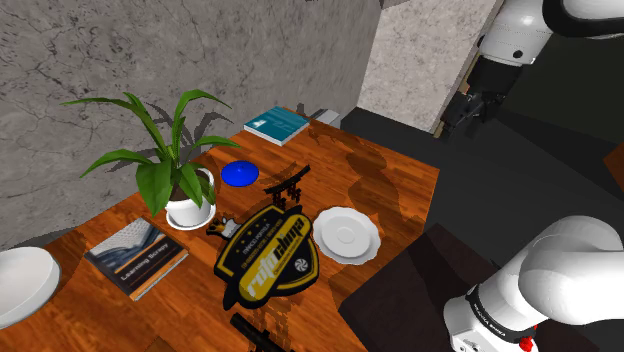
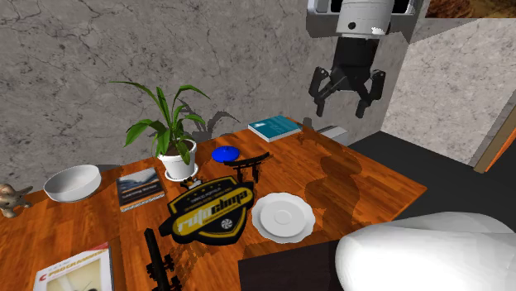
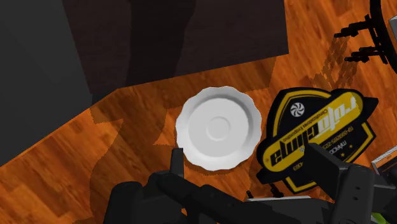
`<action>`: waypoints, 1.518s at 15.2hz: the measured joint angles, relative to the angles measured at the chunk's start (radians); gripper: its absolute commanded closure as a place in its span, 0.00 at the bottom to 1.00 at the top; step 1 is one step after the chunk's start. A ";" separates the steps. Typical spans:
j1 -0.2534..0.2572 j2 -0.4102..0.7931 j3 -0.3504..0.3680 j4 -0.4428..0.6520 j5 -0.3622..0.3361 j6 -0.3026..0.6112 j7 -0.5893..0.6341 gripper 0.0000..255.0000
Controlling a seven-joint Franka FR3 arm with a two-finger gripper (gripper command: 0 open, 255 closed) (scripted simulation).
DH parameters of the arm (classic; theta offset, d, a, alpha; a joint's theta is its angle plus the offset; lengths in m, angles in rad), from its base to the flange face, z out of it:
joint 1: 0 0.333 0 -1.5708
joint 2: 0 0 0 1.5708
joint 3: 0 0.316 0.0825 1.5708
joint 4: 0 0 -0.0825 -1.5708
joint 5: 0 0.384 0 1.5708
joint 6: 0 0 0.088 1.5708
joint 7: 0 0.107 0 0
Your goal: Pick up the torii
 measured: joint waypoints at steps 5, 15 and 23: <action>0.012 0.036 -0.009 -0.063 0.018 0.112 -0.020 0.00; 0.077 0.299 -0.028 -0.152 0.109 0.510 -0.102 0.00; 0.150 0.584 -0.042 -0.114 0.239 0.789 -0.218 0.00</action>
